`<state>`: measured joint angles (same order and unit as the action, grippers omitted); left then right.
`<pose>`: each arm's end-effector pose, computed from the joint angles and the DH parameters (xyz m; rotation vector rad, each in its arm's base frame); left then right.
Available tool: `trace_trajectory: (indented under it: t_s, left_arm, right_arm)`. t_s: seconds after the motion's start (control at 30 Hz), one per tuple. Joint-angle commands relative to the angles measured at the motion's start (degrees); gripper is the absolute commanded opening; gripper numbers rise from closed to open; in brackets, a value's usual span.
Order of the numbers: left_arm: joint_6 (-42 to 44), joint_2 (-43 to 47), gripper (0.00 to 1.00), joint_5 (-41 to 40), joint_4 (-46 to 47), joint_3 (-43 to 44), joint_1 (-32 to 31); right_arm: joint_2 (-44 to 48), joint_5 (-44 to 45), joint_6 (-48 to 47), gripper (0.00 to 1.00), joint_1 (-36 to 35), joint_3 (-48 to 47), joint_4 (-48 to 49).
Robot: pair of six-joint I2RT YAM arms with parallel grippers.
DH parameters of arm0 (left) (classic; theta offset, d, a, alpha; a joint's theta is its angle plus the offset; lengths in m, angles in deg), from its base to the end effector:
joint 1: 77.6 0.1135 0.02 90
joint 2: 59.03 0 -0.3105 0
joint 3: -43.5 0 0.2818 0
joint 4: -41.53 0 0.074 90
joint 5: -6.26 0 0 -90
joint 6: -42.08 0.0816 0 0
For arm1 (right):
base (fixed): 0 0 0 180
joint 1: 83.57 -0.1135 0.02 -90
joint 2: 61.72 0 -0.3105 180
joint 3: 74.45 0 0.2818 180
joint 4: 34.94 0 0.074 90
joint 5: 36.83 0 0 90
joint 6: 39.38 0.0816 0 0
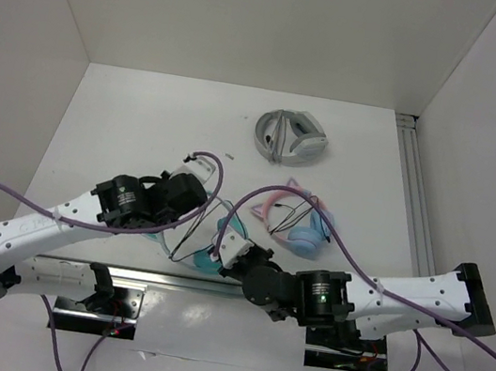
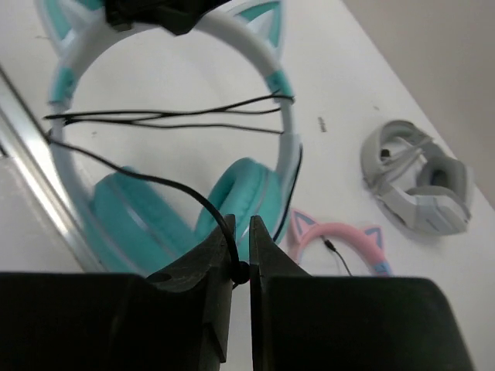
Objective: Wrap the headphones
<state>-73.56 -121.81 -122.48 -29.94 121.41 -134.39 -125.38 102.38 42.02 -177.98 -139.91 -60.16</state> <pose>0.1667 -0.1614 0.3486 0.3768 2.2504 0.1478 0.0400 0.2846 0.3500 -1.0481 1.5098 0.1964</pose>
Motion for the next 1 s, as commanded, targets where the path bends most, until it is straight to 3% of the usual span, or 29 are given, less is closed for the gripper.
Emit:
trace_trajectory:
  t_s: [0.0,0.23,0.37,0.6,0.73,0.97]
  left_arm:
    - [6.0,0.2,0.00,11.0,7.1,-1.0,0.1]
    - [6.0,-1.1,0.00,12.5,7.1,-1.6,-2.8]
    - [6.0,0.1,0.00,12.5,5.7,-0.3,-2.8]
    - [6.7,-2.4,0.00,15.0,4.5,-0.3,-4.5]
    - [6.7,-3.7,0.00,14.3,4.0,-0.3,-5.8]
    - [3.4,-1.3,0.00,8.3,2.0,1.3,-5.8]
  right_arm:
    - [2.2,12.8,-3.7,0.00,-0.8,0.4,6.6]
    - [-0.5,17.8,-9.1,0.04,0.2,0.4,13.0]
    - [0.3,12.5,-7.1,0.06,8.6,3.6,13.0]
    - [-3.8,8.7,-4.4,0.08,17.4,4.7,13.7]
    - [-7.2,7.0,-3.7,0.08,19.1,3.9,12.6]
    - [-7.7,4.2,-1.3,0.21,21.9,3.9,10.6]
